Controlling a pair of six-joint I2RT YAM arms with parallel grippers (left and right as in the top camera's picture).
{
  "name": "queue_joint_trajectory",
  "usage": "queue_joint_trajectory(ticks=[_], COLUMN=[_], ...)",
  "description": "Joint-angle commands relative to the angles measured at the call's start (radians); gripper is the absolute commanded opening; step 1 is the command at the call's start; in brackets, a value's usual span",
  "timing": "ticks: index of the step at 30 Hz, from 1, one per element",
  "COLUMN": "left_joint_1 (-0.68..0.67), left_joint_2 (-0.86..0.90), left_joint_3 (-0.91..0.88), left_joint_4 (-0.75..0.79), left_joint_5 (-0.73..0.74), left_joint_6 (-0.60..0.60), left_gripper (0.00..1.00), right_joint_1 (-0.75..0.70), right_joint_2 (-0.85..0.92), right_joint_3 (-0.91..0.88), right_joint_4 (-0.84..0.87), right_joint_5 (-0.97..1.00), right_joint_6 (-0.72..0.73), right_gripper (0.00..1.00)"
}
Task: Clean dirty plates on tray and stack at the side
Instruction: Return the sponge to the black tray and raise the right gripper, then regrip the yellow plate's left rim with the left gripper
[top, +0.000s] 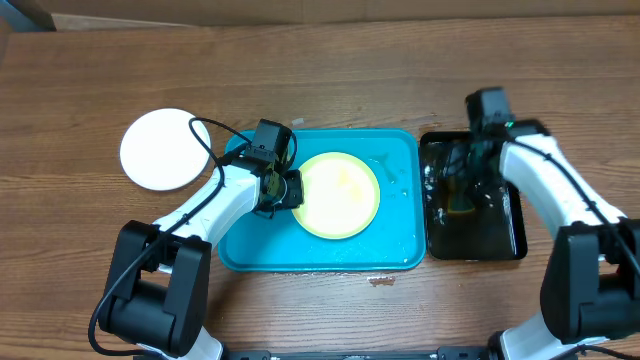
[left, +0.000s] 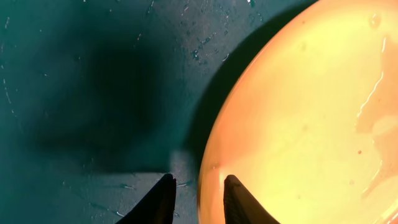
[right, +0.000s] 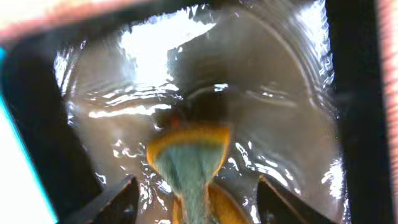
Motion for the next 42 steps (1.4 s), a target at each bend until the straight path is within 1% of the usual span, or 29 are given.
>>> queue_joint_trajectory(ticks=[1,4,7,10,11,12,13,14,15,16,18,21,23,24,25,29,33,38,40,42], left_joint_1=[-0.006,-0.006,-0.006,-0.006,-0.006,-0.006,-0.006,-0.006,-0.006,-0.006,-0.006,-0.004,0.0,0.002,0.001,-0.006,-0.032,-0.049,-0.046,-0.04], left_joint_2=[-0.016,-0.016,-0.015,-0.009,-0.005,0.001,0.001,0.001,-0.001,-0.001,-0.002,-0.002,-0.002,-0.002,-0.002,0.002,0.016,0.053,0.053,0.053], left_joint_3=[0.02,0.02,0.016,-0.008,-0.012,-0.011,-0.011,-0.011,-0.009,-0.005,0.007,0.048,0.075,0.08,0.08,0.069,0.027,0.024,0.024,0.033], left_joint_4=[-0.01,-0.016,-0.034,-0.015,-0.007,-0.002,0.0,0.0,0.0,0.0,-0.003,-0.03,-0.045,-0.046,-0.047,-0.069,-0.043,-0.024,-0.027,-0.028], left_joint_5=[-0.002,0.006,0.003,0.001,0.001,0.004,0.006,0.006,0.015,0.032,0.058,0.054,0.049,0.051,0.051,0.05,0.047,0.048,0.048,0.052], left_joint_6=[0.012,0.011,0.008,-0.005,-0.014,-0.016,-0.016,-0.016,-0.015,-0.015,-0.014,-0.005,0.005,0.004,0.004,0.004,0.0,-0.01,-0.011,-0.011], left_gripper=[0.26,0.27,0.26,0.25,0.23,0.18,0.1,0.04,0.04,0.04,0.04,0.04,0.13,0.21,0.24,0.22,0.2,0.19,0.14,0.12], right_joint_1=[-0.077,-0.177,-0.282,-0.386,-0.412,-0.44,-0.463,-0.48,-0.496,-0.508,-0.522,-0.53,-0.529,-0.529,-0.529,-0.529,-0.529,-0.529,-0.529,-0.529], right_joint_2=[-0.008,-0.008,-0.005,0.006,0.01,0.013,0.015,0.015,0.015,0.015,0.015,0.015,0.015,0.015,0.015,0.015,0.015,0.015,0.015,0.015], right_joint_3=[0.12,0.159,0.16,0.16,0.16,0.16,0.16,0.16,0.16,0.16,0.16,0.16,0.16,0.16,0.16,0.16,0.16,0.16,0.16,0.16], right_joint_4=[-0.01,-0.013,-0.009,-0.005,-0.003,-0.002,-0.002,-0.006,-0.017,-0.029,-0.031,-0.031,-0.031,-0.031,-0.031,-0.031,-0.031,-0.031,-0.031,-0.031], right_joint_5=[-0.024,-0.089,-0.136,-0.197,-0.212,-0.226,-0.237,-0.243,-0.245,-0.245,-0.244,-0.244,-0.244,-0.244,-0.244,-0.244,-0.244,-0.244,-0.244,-0.244], right_joint_6=[0.003,0.003,0.009,0.014,0.014,0.014,0.014,0.015,0.027,0.031,0.028,0.029,0.029,0.029,0.029,0.029,0.029,0.029,0.029,0.029], right_gripper=[0.66,0.69,0.69,0.7,0.73,0.76,0.79,0.84,0.9,1.0,1.0,1.0,1.0,1.0,1.0,1.0,1.0,1.0,1.0,1.0])
